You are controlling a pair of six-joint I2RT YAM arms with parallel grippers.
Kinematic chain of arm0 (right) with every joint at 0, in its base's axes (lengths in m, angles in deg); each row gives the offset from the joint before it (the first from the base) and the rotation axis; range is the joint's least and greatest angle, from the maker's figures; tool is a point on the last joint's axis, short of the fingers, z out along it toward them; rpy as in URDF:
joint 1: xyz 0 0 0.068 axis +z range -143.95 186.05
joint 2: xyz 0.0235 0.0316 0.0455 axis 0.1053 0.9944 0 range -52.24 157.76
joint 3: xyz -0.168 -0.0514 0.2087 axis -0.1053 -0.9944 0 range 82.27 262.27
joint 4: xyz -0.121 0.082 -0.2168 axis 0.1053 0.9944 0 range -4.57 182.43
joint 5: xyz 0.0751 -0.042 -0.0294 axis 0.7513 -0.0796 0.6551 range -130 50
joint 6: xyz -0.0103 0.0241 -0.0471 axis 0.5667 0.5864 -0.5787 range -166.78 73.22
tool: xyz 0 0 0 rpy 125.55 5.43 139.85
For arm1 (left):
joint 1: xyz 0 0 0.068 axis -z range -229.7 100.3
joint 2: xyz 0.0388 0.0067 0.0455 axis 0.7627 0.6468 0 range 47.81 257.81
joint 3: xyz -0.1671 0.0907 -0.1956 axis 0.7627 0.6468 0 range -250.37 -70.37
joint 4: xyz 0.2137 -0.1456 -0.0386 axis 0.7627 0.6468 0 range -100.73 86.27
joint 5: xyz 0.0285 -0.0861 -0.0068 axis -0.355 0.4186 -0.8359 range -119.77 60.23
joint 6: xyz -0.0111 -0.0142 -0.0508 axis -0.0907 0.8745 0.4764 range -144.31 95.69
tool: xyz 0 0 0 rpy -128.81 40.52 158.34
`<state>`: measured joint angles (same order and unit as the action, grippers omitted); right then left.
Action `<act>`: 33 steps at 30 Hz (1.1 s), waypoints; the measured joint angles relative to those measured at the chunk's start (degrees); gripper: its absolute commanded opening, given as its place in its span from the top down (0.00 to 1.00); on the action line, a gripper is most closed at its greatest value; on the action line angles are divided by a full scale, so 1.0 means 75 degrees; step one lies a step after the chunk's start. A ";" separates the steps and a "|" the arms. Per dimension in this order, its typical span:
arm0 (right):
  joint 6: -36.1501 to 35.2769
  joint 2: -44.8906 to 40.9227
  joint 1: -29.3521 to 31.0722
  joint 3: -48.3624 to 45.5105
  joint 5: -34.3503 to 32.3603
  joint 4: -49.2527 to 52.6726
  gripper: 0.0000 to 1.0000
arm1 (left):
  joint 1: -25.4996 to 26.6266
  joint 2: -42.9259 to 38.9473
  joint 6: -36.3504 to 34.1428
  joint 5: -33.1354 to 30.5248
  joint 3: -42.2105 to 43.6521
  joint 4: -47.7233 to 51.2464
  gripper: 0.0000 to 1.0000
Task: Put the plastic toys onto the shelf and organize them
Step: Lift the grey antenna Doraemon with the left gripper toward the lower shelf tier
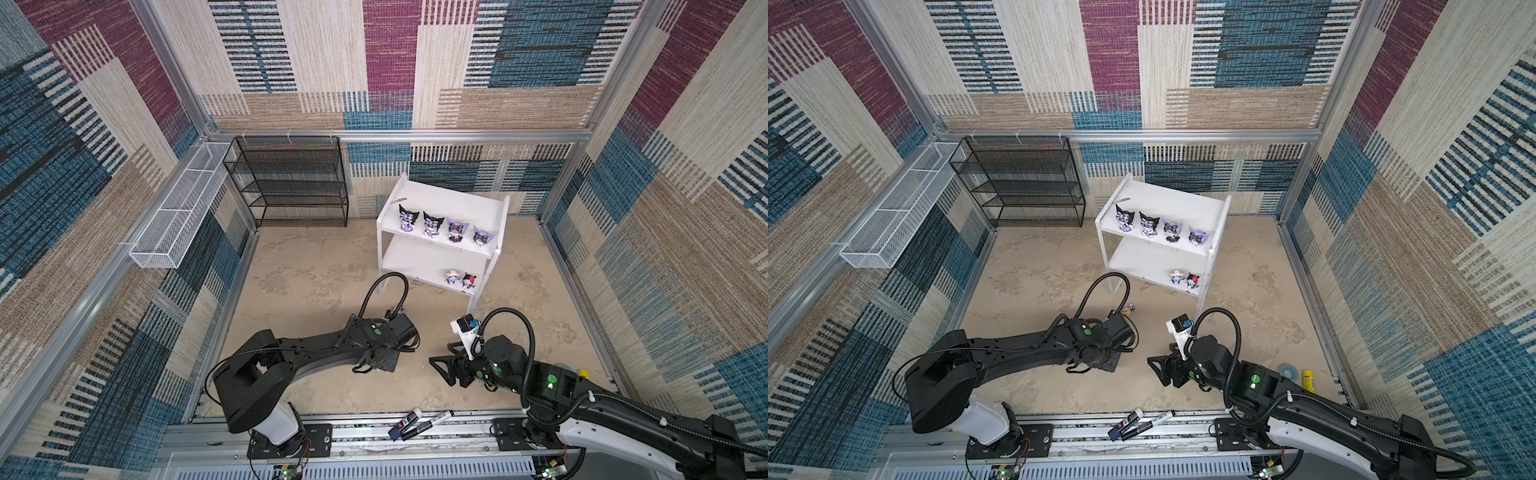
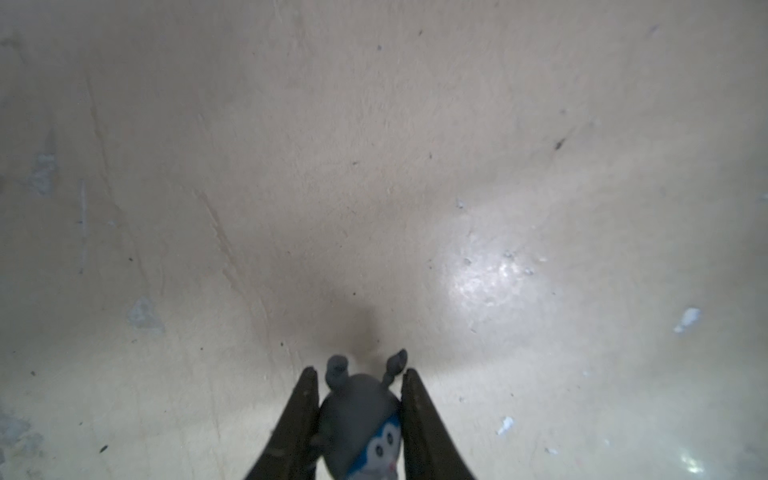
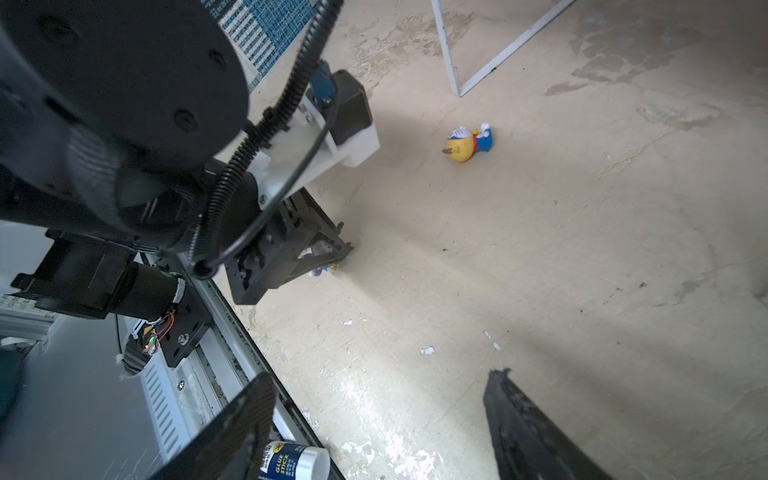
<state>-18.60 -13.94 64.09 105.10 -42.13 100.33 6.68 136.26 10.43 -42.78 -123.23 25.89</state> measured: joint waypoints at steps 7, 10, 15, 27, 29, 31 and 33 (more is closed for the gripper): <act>0.0434 -0.0420 0.0000 0.0154 -0.0303 0.0490 0.11 | -0.0017 -0.1378 -0.0501 0.0184 -0.0006 -0.0694 0.74; 0.0863 -0.0758 0.0003 0.0239 -0.0758 0.0828 0.05 | -0.0032 -0.2014 -0.0848 0.0192 0.0076 -0.1373 0.75; 0.1620 -0.1513 0.0003 0.0254 -0.1594 0.1387 0.00 | -0.0032 -0.2445 -0.1731 0.0181 0.0035 -0.2696 0.76; 0.2413 -0.2343 0.0003 0.0271 -0.2518 0.1958 0.00 | -0.0210 -0.1440 -0.3824 0.0498 -0.0312 -0.6254 0.76; 0.2433 -0.2355 0.0003 0.0271 -0.2538 0.1988 0.00 | -0.0318 -0.1198 -0.4019 0.0618 -0.0329 -0.6685 0.76; 0.2436 -0.2369 0.0006 0.0268 -0.2547 0.1990 0.00 | -0.0425 -0.0962 -0.4211 0.0871 -0.0321 -0.7204 0.75; 0.2436 -0.2407 0.0009 0.0259 -0.2550 0.1988 0.00 | -0.0513 -0.0749 -0.4415 0.1029 -0.0204 -0.7793 0.75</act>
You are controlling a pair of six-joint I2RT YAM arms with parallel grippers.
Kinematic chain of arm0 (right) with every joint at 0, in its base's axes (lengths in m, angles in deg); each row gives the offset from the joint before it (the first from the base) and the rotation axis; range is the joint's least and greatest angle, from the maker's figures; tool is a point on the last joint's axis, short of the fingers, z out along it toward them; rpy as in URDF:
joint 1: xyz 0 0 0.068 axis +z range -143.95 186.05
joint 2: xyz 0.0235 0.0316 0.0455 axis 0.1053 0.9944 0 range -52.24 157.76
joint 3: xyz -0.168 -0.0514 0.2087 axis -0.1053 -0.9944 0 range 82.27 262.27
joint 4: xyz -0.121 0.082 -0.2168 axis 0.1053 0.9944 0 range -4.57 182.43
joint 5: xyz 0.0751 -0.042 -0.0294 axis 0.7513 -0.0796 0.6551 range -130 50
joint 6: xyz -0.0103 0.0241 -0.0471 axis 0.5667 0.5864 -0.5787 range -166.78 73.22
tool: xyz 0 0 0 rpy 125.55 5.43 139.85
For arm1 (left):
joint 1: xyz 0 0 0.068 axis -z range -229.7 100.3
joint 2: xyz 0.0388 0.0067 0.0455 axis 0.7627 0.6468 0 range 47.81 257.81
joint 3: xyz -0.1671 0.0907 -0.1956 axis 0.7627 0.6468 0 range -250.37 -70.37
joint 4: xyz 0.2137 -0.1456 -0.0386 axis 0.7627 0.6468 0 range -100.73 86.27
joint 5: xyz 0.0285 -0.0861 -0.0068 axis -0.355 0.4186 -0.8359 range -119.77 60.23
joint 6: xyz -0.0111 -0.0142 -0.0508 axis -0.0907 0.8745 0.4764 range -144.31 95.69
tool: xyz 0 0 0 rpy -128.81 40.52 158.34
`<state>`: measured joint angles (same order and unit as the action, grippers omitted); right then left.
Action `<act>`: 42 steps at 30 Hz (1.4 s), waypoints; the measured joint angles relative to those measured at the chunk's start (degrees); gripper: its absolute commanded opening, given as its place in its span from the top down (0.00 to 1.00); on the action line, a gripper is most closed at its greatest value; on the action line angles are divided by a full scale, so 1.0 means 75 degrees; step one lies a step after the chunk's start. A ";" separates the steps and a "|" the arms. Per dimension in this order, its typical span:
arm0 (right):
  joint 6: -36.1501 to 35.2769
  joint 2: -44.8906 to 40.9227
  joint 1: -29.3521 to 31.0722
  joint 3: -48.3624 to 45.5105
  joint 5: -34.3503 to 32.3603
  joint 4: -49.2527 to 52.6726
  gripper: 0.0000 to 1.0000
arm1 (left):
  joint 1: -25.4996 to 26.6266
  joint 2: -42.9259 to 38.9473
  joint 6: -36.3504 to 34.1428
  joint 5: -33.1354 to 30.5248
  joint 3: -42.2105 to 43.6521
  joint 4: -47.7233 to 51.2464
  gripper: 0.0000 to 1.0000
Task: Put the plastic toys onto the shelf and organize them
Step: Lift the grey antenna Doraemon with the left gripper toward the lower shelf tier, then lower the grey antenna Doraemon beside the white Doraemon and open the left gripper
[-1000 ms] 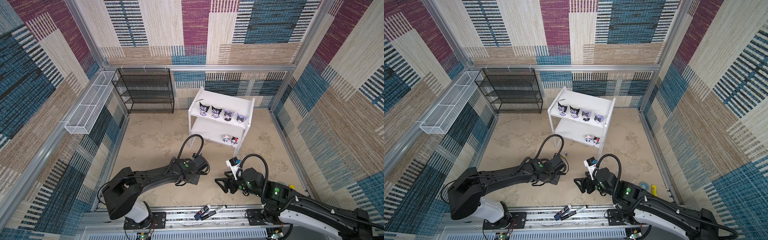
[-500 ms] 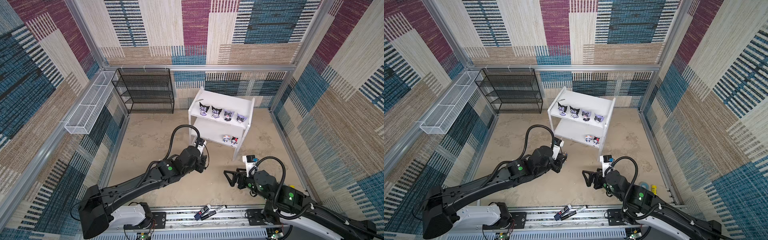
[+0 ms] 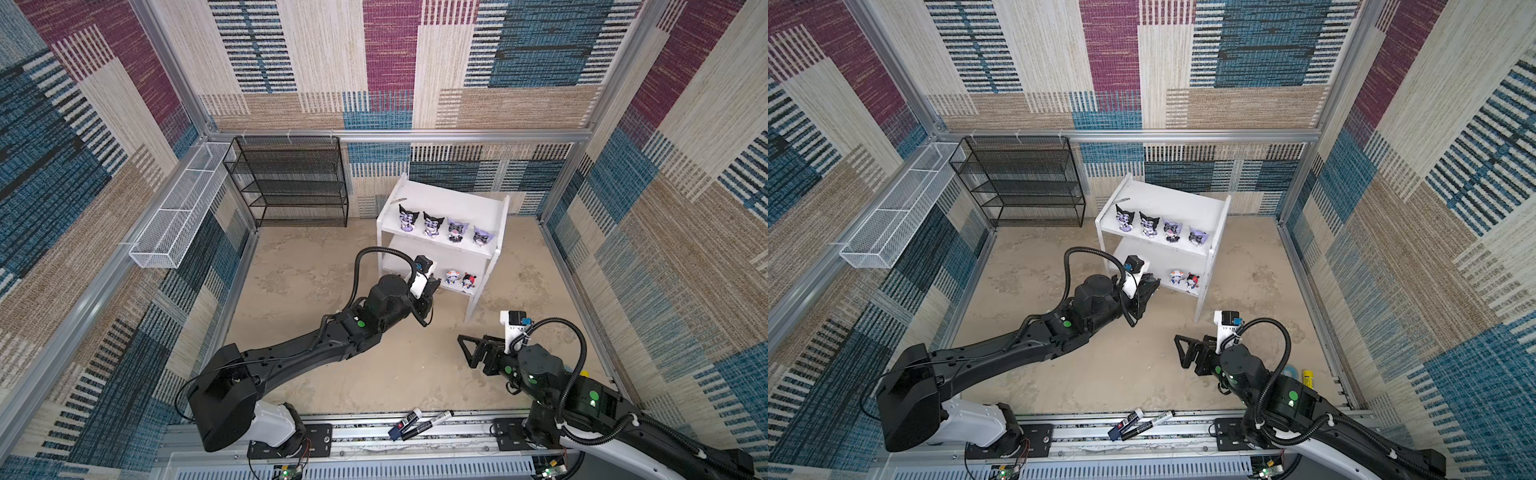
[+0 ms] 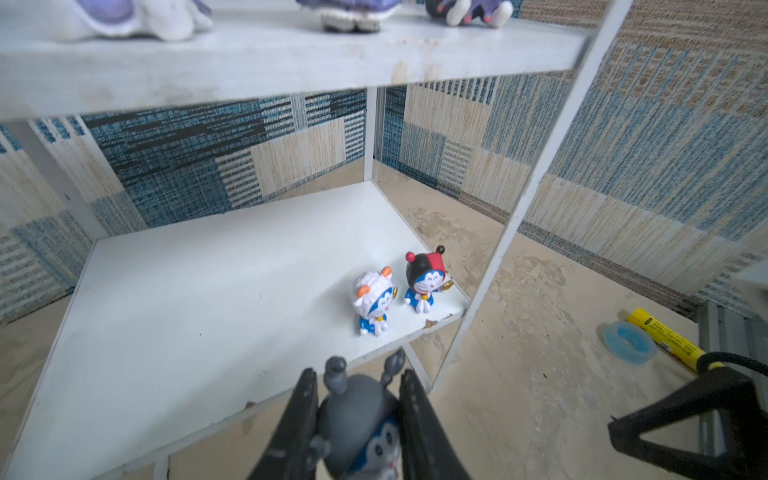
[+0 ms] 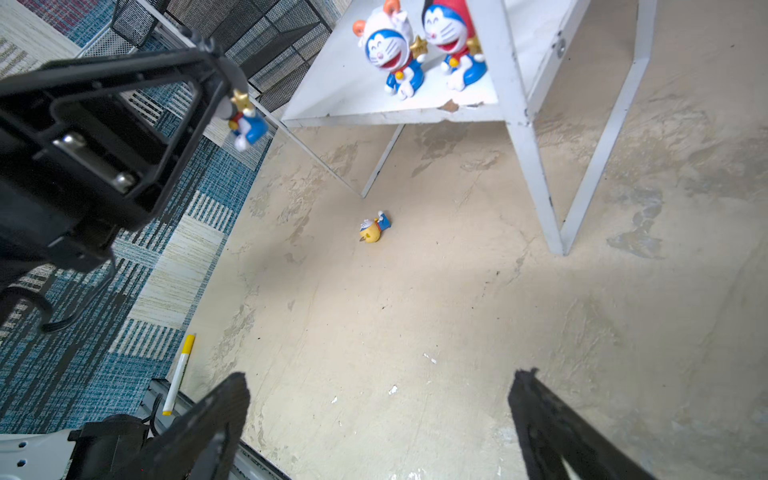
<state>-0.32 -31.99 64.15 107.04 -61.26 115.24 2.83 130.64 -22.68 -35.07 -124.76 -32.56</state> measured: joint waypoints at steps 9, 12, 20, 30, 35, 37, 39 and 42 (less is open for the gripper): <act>-0.0003 -0.0160 0.0000 -0.0032 -0.0050 -0.0003 0.00 | -0.0425 0.0714 -0.0379 0.0807 0.0140 -0.1343 0.75; -0.0009 -0.0201 0.0000 -0.0082 -0.0047 -0.0006 0.00 | -0.0562 0.0912 -0.0385 0.1037 0.0169 -0.1751 0.75; -0.0038 -0.0236 0.0000 -0.0108 -0.0020 -0.0009 0.00 | -0.0866 0.1498 -0.0379 0.1536 0.0125 -0.2291 0.75; -0.0067 -0.0280 0.0000 -0.0146 0.0064 -0.0055 0.00 | -0.1195 0.1807 -0.0373 0.1754 0.0041 -0.2535 0.75; -0.0093 -0.0259 0.0000 -0.0154 0.0102 -0.0058 0.00 | -0.1341 0.1886 -0.0361 0.1874 0.0023 -0.2597 0.75; -0.0096 -0.0259 0.0000 -0.0154 0.0105 -0.0058 0.00 | -0.1370 0.1944 -0.0350 0.1944 0.0017 -0.2608 0.75; -0.0099 -0.0262 0.0000 -0.0154 0.0152 -0.0058 0.00 | -0.1405 0.2008 -0.0341 0.2011 -0.0012 -0.2611 0.74; -0.0119 -0.0262 0.0000 -0.0154 0.0152 -0.0058 0.00 | -0.1422 0.2107 -0.0291 0.2159 -0.0087 -0.2661 0.74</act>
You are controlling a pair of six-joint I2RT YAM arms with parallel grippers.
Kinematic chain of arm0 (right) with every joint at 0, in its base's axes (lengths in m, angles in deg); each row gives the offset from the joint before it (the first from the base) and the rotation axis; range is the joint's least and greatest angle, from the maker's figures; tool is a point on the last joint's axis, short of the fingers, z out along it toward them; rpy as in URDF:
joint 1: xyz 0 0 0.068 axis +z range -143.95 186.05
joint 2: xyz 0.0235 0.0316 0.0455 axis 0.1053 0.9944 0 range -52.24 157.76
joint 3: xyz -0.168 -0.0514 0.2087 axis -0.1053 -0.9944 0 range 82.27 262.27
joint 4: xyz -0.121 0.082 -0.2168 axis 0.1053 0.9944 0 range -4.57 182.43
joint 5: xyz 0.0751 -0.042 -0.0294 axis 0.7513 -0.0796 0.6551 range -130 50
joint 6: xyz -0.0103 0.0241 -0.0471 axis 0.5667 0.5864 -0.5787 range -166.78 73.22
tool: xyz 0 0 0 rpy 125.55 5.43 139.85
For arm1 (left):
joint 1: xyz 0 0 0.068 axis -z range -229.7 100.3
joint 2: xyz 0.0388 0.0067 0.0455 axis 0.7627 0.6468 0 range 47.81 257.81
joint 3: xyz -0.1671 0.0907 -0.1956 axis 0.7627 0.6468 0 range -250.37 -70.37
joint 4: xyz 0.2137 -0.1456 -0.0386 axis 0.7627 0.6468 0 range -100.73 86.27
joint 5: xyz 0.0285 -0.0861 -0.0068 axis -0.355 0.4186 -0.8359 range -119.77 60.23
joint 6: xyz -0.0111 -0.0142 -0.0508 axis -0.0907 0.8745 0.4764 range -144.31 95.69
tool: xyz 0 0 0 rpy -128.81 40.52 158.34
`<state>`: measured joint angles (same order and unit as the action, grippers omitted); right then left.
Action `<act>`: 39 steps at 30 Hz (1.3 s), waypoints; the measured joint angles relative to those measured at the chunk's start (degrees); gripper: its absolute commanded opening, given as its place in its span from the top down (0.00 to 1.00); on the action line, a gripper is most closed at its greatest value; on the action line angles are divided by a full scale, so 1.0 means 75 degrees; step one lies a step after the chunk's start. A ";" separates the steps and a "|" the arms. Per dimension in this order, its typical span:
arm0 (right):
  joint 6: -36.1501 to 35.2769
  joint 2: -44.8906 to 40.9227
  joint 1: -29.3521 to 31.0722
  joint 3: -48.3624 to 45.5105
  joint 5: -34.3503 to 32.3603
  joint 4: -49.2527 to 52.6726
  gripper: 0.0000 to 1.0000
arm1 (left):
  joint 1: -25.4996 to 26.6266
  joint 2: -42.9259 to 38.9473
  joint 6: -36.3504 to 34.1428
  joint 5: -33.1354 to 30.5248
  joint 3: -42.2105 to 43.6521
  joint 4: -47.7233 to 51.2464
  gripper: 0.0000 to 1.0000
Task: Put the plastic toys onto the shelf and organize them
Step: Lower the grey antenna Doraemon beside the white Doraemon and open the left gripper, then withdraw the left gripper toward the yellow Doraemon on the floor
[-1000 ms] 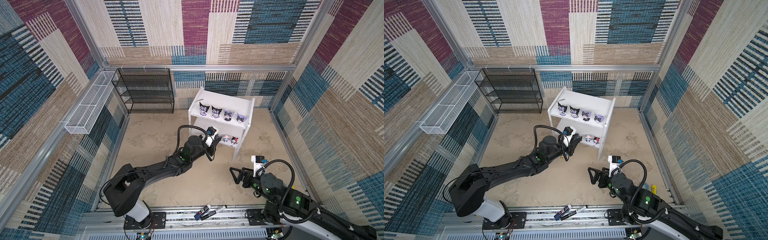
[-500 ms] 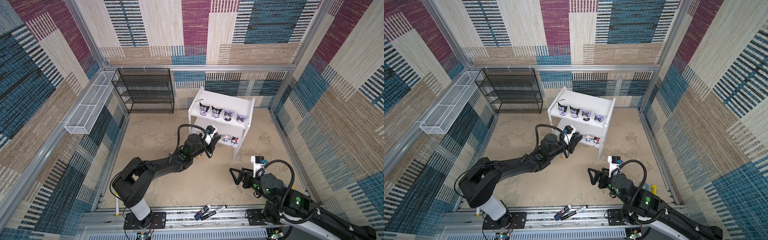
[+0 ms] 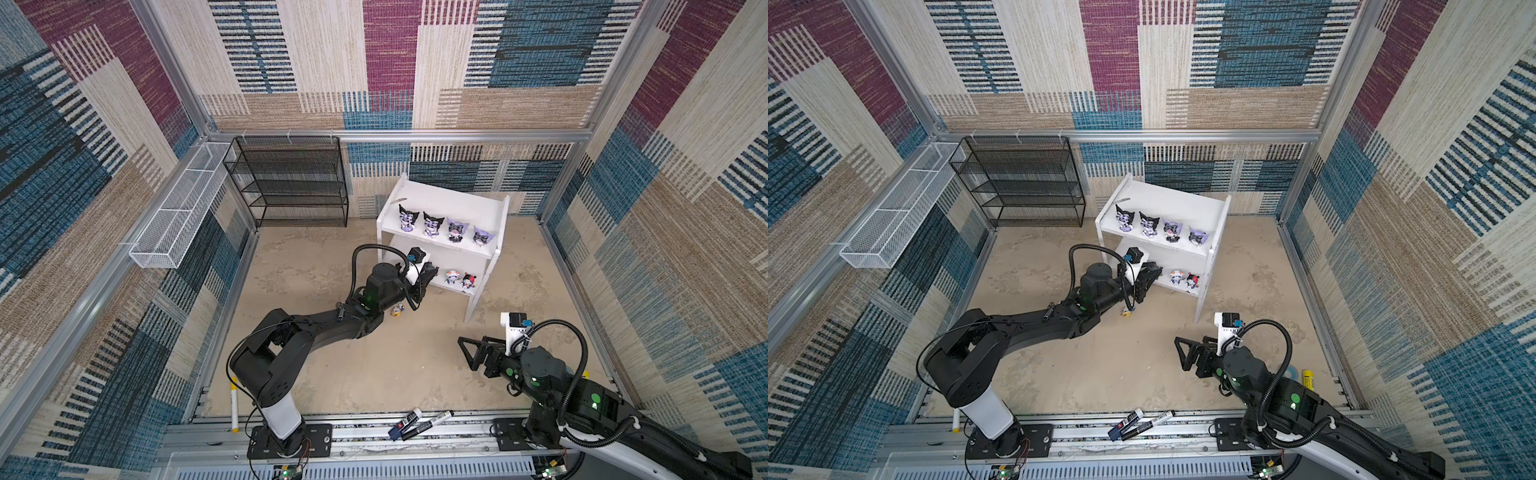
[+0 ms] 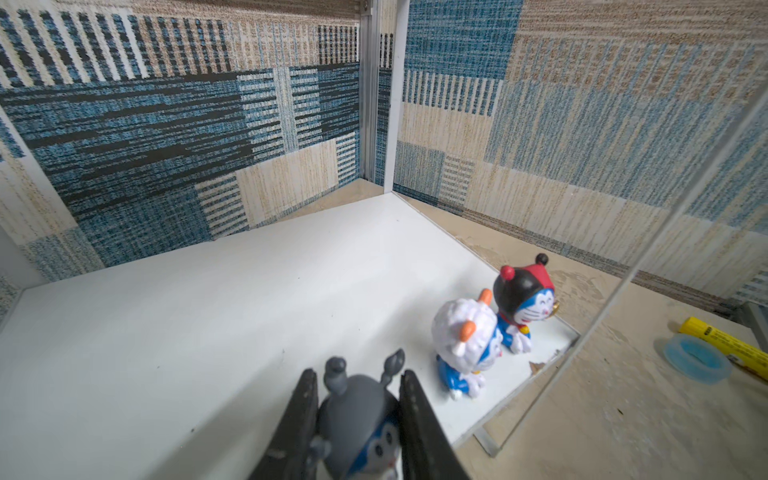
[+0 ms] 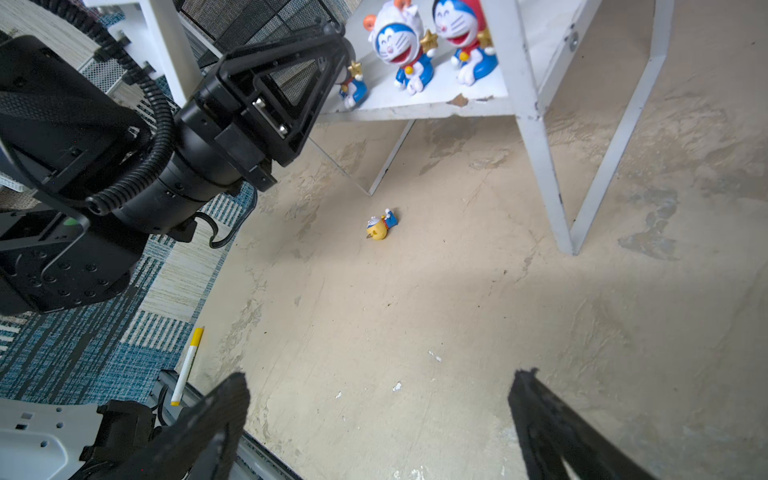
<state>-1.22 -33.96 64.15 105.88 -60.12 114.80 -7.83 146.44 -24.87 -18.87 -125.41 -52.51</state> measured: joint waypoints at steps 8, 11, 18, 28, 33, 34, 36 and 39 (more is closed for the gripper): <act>0.0000 0.0000 0.0000 -0.0003 0.0003 0.0000 0.00 | -0.0023 0.0137 0.0061 0.0087 -0.0076 -0.0178 0.63; 0.0000 0.0006 0.0000 -0.0015 0.0003 0.0000 0.00 | -0.0029 0.0149 0.0085 0.0172 -0.0082 -0.0175 0.58; 0.0000 0.0017 0.0000 -0.0015 0.0003 0.0000 0.00 | -0.0052 0.0108 0.0090 0.0172 -0.0082 -0.0169 0.52; -0.0064 0.0137 0.0000 -0.0017 0.0029 -0.0009 0.00 | -0.0076 -0.0315 0.0076 0.0152 -0.0064 0.0032 0.26; -0.0204 0.0458 0.0000 -0.0017 0.0198 -0.0102 0.00 | -0.0076 -0.1119 0.0029 0.0137 0.0326 0.0300 0.20; -0.0245 0.0560 0.0000 -0.0017 0.0233 -0.0154 0.00 | -0.0076 -0.1332 0.0029 0.0140 0.0469 0.0463 0.19; -0.0323 0.0784 0.0000 -0.0017 0.0353 -0.0239 0.00 | -0.0070 -0.1766 0.0032 0.0166 0.0746 0.0801 0.18; -0.0513 0.1341 0.0000 0.0029 0.0490 -0.0396 0.00 | -0.0061 -0.2597 0.0055 0.0175 0.1323 0.1367 0.17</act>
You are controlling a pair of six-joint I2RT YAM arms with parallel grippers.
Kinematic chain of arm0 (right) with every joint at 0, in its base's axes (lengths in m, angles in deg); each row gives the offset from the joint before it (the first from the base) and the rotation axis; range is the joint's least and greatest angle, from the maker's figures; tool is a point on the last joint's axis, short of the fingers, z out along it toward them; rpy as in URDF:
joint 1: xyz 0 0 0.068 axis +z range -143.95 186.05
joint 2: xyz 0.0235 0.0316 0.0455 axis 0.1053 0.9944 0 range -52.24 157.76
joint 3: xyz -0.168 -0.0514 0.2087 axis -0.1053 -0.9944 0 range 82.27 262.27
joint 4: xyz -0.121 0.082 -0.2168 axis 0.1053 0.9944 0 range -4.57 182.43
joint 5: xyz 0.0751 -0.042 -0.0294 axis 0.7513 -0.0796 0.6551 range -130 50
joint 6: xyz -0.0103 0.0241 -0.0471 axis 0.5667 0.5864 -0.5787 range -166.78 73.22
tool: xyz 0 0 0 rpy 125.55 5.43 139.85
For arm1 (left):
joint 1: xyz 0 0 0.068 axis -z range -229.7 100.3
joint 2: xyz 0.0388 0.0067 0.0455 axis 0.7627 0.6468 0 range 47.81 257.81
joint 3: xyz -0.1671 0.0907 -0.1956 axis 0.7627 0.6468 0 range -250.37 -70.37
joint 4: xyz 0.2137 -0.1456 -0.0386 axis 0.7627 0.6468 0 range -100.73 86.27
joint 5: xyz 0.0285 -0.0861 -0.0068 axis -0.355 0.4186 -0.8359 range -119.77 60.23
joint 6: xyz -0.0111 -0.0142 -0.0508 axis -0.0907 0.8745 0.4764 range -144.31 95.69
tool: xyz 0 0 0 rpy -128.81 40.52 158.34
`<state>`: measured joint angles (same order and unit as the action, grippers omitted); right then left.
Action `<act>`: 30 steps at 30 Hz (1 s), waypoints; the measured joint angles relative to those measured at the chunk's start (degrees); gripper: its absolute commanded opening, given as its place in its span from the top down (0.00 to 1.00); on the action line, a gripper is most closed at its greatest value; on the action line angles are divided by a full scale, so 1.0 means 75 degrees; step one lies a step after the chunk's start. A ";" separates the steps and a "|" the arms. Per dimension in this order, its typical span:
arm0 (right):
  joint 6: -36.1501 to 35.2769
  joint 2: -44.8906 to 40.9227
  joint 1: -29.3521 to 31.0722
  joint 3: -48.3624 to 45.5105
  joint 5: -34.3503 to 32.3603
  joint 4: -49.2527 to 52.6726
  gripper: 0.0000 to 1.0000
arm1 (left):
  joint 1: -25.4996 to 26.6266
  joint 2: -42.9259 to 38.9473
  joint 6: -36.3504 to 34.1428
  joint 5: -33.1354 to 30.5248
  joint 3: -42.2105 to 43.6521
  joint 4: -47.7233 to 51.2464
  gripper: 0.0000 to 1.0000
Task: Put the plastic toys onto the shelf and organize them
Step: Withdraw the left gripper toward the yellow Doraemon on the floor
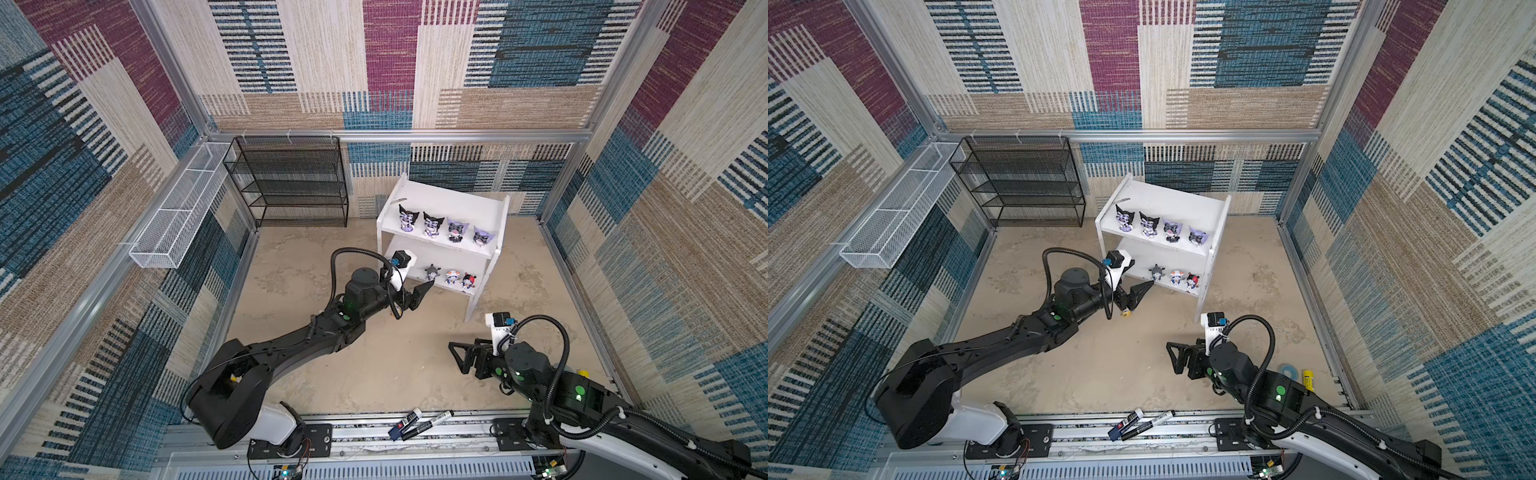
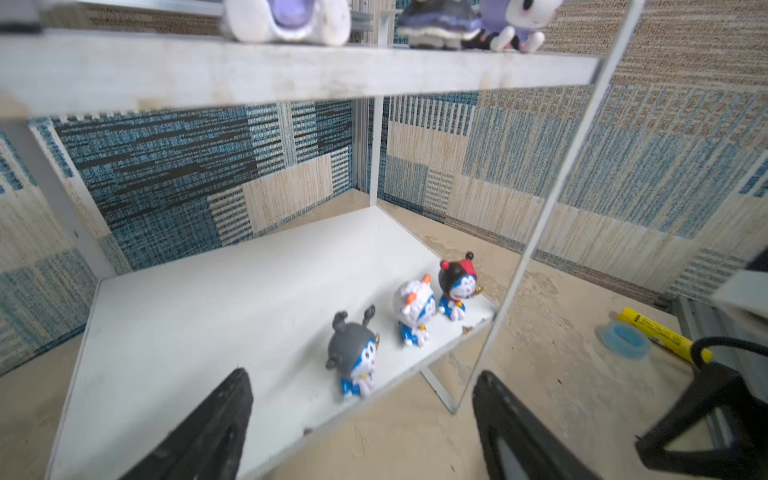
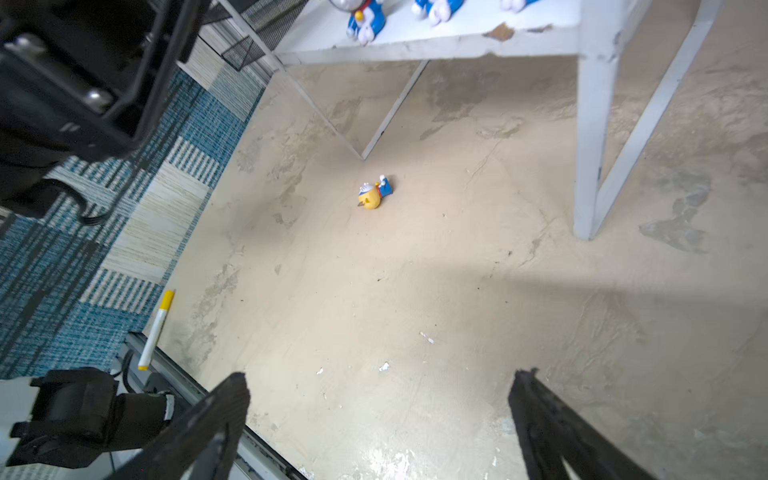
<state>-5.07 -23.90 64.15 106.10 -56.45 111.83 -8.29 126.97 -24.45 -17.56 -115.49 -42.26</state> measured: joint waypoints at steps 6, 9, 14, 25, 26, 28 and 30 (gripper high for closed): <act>-0.0289 0.0866 0.0000 0.0017 0.0396 -0.0493 0.00 | 0.0020 -0.1113 0.0367 -0.0047 0.1378 0.0740 0.17; -0.0393 0.1253 0.0000 0.0015 0.0592 -0.0801 0.01 | 0.0038 -0.1148 0.0612 -0.0230 0.1877 0.1107 0.16; -0.0493 0.1818 0.0000 -0.0009 0.0801 -0.1215 0.05 | 0.0032 -0.0746 0.0906 -0.0647 0.2104 0.1271 0.16; -0.0568 0.3754 0.0000 -0.0058 0.1285 -0.2888 0.15 | 0.0000 -0.0219 0.1839 -0.1728 0.2439 0.1478 0.16; -0.0571 0.3777 0.0000 -0.0023 0.1300 -0.2984 0.15 | 0.0003 0.0015 0.1865 -0.1766 0.2428 0.1431 0.17; -0.0574 0.3745 0.0000 0.0026 0.1309 -0.3080 0.15 | 0.0003 0.0428 0.1886 -0.1778 0.2311 0.1405 0.17; -0.0571 0.3587 0.0000 0.0029 0.1306 -0.3063 0.15 | 0.0003 0.0924 0.1935 -0.1807 0.2116 0.1189 0.17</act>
<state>-9.35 3.00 64.15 106.32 -46.66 88.85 -8.27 133.90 -9.94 -31.11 -99.62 -33.34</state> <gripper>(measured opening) 0.849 0.830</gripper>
